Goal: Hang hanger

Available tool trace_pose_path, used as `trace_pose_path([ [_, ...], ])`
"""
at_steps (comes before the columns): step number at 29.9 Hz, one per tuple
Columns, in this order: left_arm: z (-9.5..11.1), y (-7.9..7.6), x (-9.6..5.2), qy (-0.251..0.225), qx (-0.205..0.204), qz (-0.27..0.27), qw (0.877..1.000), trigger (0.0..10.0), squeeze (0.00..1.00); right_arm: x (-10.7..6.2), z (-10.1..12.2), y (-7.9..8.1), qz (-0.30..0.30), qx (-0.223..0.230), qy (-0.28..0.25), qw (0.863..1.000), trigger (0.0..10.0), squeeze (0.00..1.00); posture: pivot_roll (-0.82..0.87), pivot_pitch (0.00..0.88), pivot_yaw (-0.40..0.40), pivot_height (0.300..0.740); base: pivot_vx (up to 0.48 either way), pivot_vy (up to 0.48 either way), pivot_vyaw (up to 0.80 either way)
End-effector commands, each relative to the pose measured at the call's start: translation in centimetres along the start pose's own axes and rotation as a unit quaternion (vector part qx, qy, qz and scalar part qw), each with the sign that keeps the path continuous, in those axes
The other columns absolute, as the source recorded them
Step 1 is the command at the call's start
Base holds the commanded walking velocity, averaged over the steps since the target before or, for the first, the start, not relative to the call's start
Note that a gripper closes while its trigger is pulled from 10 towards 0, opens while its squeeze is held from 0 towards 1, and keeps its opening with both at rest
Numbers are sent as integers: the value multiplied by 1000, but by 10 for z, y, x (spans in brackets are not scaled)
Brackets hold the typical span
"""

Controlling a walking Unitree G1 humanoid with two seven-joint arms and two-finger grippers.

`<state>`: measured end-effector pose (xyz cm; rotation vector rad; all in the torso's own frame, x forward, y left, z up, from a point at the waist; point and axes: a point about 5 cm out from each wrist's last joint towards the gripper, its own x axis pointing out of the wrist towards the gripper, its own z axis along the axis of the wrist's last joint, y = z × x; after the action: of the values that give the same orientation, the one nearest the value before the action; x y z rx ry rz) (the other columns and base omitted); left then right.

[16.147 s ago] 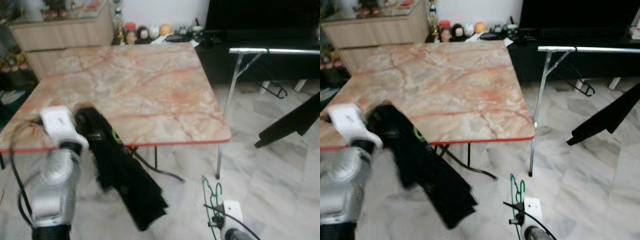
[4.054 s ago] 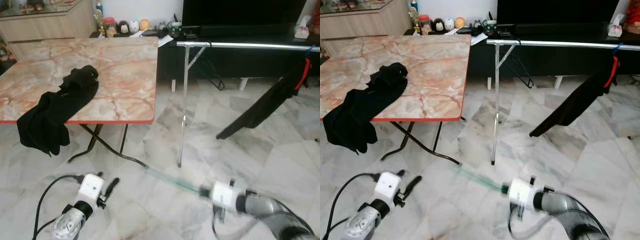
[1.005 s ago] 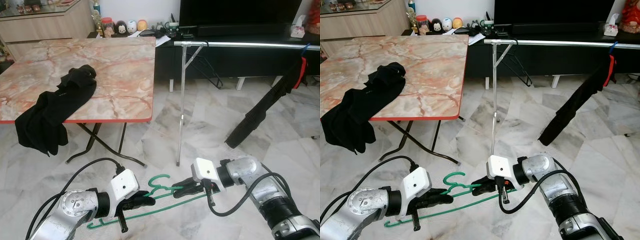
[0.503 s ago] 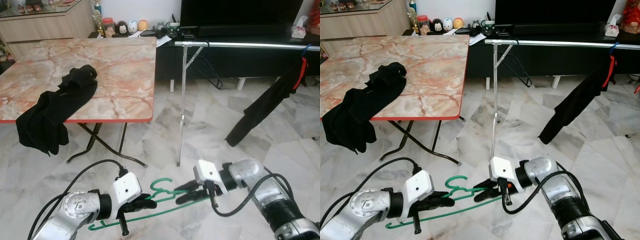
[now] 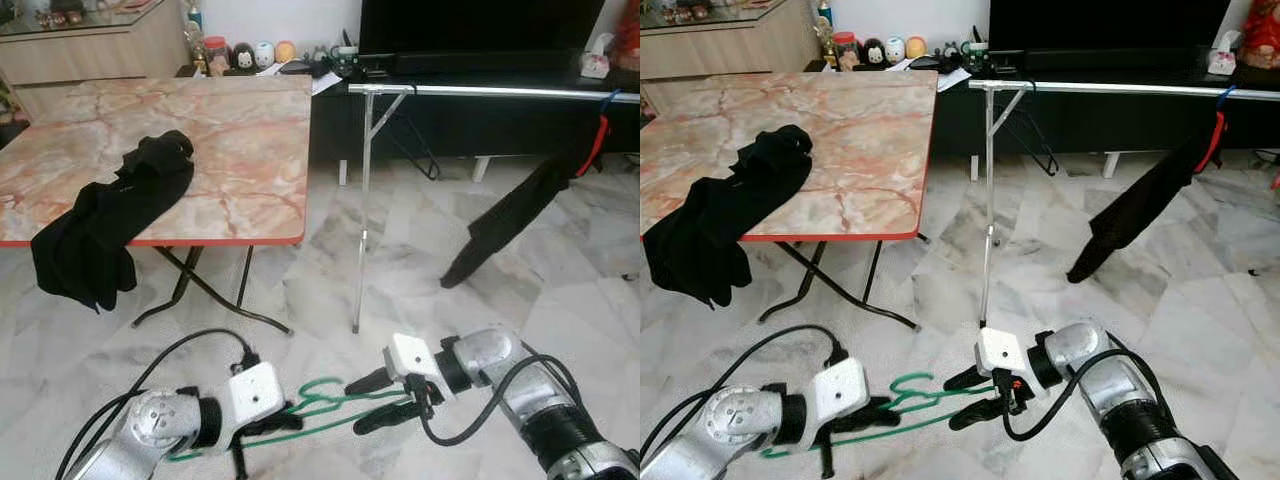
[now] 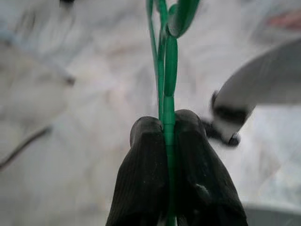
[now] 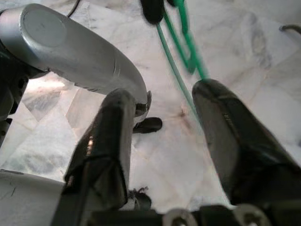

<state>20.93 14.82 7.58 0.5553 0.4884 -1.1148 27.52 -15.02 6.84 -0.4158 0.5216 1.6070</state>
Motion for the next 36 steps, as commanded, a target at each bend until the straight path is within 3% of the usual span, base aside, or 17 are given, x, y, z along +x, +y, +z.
trace_pose_path([
  [1, -7, 2, -3, 27, 21, 5, 999, 0, 0, 5, -1, -2, -12, -9, 8, 1000, 10000, 1000, -36, 0, 15, 732, 0, 0, 0],
  [4, -10, 1, -3, 38, 30, 3, 999, 0, 0, 7, -3, -3, -22, -8, 13, 1000, 10000, 1000, -36, 0, 14, 732, 0, 0, 0],
  [5, -14, 2, -2, 46, 28, 8, 999, 0, 0, 9, -6, -3, -30, -8, 23, 999, 10000, 878, -36, 0, 14, 732, 0, 0, 0],
  [6, -16, 2, -2, 52, 24, 15, 998, 0, 0, 11, -10, -3, -34, -9, 34, 999, 10000, 514, -36, 0, 14, 732, 0, 0, 0],
  [7, -19, 3, -1, 57, 23, 21, 998, 0, 0, 12, -14, -2, -38, -7, 41, 998, 10000, 0, -36, 0, 14, 732, 0, 0, 0],
  [14, -28, 4, 0, 70, 20, 34, 997, 0, 0, 14, -21, -2, -49, -4, 53, 997, 10000, 0, -36, 0, 14, 732, 0, 0, 0],
  [15, -57, 0, 7, 84, -35, 78, 993, 10000, 0, 22, -40, -4, -128, 49, 73, 988, 10000, 0, -41, 0, 18, 732, 0, 0, 0],
  [18, -85, -10, 13, 111, -88, 115, 983, 10000, 0, 30, -57, -2, -197, 101, 84, 972, 10000, 0, -36, 0, 15, 732, 0, 0, 0],
  [20, -121, -31, 20, 152, -172, 172, 958, 10000, 0, 38, -83, 8, -285, 194, 102, 933, 10000, 0, -32, 0, 16, 732, 0, 0, 0],
  [23, -138, -45, 23, 179, -219, 204, 937, 10000, 0, 42, -99, 20, -317, 242, 117, 909, 10000, 0, -32, 0, 16, 732, 0, 0, 0],
  [24, -145, -51, 25, 184, -247, 227, 924, 10000, 0, 42, -108, 26, -345, 281, 119, 887, 10000, 0, -32, 0, 11, 732, 0, 0, 0],
  [29, -156, -55, 28, 193, -290, 278, 895, 10000, 0, 46, -120, 37, -380, 325, 121, 858, 10000, 0, -35, 0, 12, 732, 0, 0, 0],
  [30, -162, -54, 28, 188, -341, 320, 864, 10000, 0, 47, -125, 42, -411, 364, 112, 828, 10000, 0, -37, 0, 16, 732, 0, 0, 0],
  [32, -167, -55, 27, 187, -372, 346, 841, 10000, 0, 47, -128, 45, -428, 391, 106, 808, 10000, 0, -37, 0, 16, 732, 0, 0, 0],
  [34, -174, -57, 25, 191, -414, 377, 806, 10000, 0, 47, -134, 48, -464, 426, 100, 770, 10000, 0, -42, 0, 14, 732, 0, 0, 0],
  [35, -174, -57, 25, 191, -414, 377, 806, 10000, 0, 47, -134, 48, -464, 426, 100, 770, 10000, 0, -42, 0, 14, 732, 0, 0, 0],
  [36, -178, -60, 24, 187, -444, 394, 782, 10000, 0, 45, -138, 52, -501, 457, 96, 728, 10000, 0, -31, 0, 15, 732, 0, 0, 0],
])
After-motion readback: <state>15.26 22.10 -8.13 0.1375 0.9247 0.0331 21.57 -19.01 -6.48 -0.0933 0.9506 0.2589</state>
